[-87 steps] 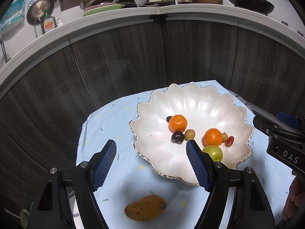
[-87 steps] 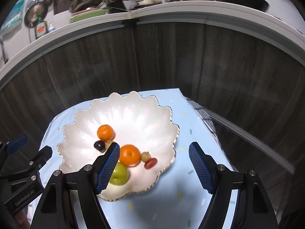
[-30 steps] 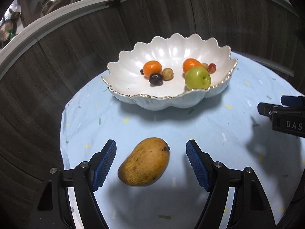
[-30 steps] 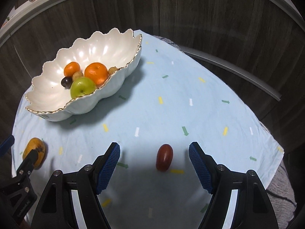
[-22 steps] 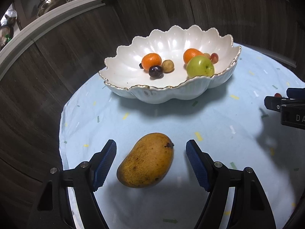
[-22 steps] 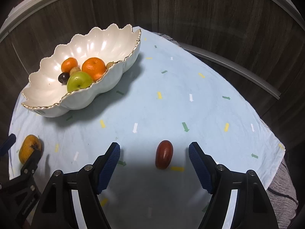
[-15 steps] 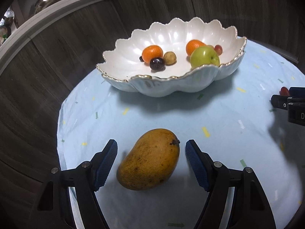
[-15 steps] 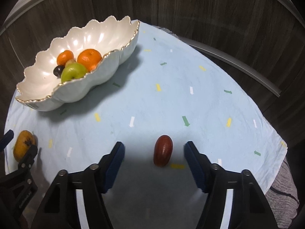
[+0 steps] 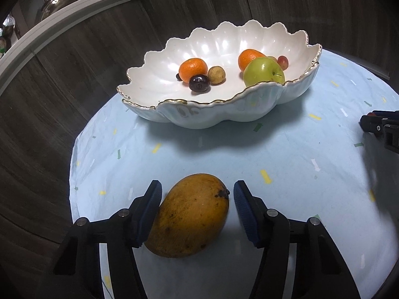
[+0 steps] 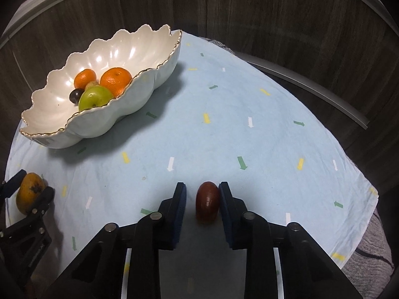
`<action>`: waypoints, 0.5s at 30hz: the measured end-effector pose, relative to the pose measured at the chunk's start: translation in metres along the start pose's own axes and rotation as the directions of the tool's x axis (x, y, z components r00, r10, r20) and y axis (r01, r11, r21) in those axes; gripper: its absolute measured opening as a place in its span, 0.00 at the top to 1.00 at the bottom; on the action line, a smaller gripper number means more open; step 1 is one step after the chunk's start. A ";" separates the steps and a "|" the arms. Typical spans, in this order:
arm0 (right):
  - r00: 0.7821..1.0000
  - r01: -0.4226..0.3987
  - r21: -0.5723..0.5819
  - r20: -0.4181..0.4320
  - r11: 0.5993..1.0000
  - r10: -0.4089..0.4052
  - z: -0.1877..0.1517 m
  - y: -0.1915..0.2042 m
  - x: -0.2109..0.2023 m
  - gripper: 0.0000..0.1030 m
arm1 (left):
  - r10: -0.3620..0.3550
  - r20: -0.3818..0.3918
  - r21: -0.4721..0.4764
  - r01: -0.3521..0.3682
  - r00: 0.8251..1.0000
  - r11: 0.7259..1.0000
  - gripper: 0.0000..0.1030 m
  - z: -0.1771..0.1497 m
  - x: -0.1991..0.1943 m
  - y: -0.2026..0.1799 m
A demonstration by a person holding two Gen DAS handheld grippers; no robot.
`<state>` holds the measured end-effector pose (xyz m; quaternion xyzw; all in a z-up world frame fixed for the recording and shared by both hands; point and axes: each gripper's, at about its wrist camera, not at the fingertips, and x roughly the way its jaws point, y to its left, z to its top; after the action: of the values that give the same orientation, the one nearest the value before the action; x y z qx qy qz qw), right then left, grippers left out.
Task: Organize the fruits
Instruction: 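Grasp the yellow mango with the left tool while the right tool grasps the second red date, then lift and carry the mango over the bowl with the left tool while the right tool carries the date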
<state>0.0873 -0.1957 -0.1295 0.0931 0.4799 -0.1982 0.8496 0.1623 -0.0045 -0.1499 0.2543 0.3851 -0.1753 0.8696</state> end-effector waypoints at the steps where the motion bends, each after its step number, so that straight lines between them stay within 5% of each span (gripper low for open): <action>1: 1.000 -0.001 0.000 0.000 1.000 0.001 0.000 0.000 0.000 0.78 | 0.011 0.001 0.002 -0.011 1.000 1.000 0.50 0.000 0.000 0.000; 15: 1.000 -0.009 -0.003 -0.001 1.000 0.009 0.005 -0.002 -0.002 0.82 | 0.019 0.006 -0.016 -0.019 1.000 1.000 0.53 -0.001 -0.001 0.003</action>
<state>0.0891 -0.1989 -0.1253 0.0940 0.4800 -0.1939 0.8504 0.1629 -0.0015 -0.1488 0.2503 0.3815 -0.1647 0.8745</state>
